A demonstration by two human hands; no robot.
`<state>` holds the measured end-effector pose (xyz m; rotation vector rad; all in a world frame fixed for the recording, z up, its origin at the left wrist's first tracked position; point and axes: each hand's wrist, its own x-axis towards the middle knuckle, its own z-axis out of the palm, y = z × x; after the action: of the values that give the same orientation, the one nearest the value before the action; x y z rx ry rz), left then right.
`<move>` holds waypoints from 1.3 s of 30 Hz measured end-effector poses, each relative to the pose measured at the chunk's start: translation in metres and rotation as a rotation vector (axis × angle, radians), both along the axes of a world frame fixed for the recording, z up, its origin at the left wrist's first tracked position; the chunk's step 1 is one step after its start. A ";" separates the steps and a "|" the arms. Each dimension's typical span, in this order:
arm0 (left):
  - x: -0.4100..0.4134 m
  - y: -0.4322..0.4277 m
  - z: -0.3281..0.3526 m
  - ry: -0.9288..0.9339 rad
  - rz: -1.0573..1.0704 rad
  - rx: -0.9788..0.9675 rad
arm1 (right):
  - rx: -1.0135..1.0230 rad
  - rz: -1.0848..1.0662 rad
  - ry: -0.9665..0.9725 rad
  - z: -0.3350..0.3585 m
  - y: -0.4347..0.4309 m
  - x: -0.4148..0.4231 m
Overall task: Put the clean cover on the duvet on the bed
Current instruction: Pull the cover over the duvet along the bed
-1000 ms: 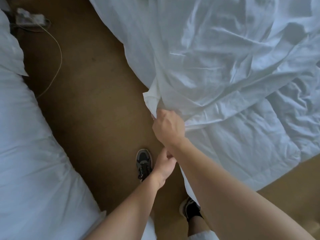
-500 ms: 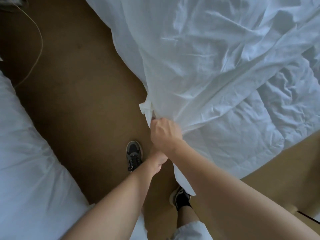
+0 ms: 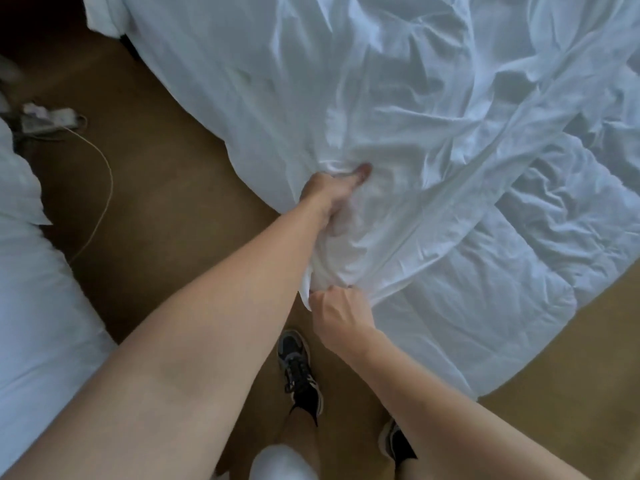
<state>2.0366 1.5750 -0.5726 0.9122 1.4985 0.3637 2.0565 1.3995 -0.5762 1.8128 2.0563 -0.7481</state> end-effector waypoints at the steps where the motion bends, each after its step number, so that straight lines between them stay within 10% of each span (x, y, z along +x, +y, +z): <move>1: 0.007 0.008 -0.001 0.003 0.009 0.046 | -0.002 -0.012 -0.005 0.003 -0.001 0.000; 20: -0.026 0.098 0.062 0.077 0.296 0.328 | 0.802 -0.256 0.132 -0.002 -0.069 0.024; 24: -0.023 0.117 0.101 0.068 0.333 0.394 | 0.600 -0.109 0.322 -0.020 -0.127 0.023; 29: -0.013 0.075 0.099 -0.087 0.285 0.306 | -0.074 -0.849 0.650 -0.042 -0.109 0.008; 39: -0.052 -0.033 0.004 0.030 -0.129 0.121 | 0.030 -2.162 1.308 -0.067 0.032 -0.014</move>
<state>1.9845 1.5419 -0.5682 1.1084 1.4482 0.3503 2.0424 1.4315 -0.6434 3.2408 -1.1079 -2.5210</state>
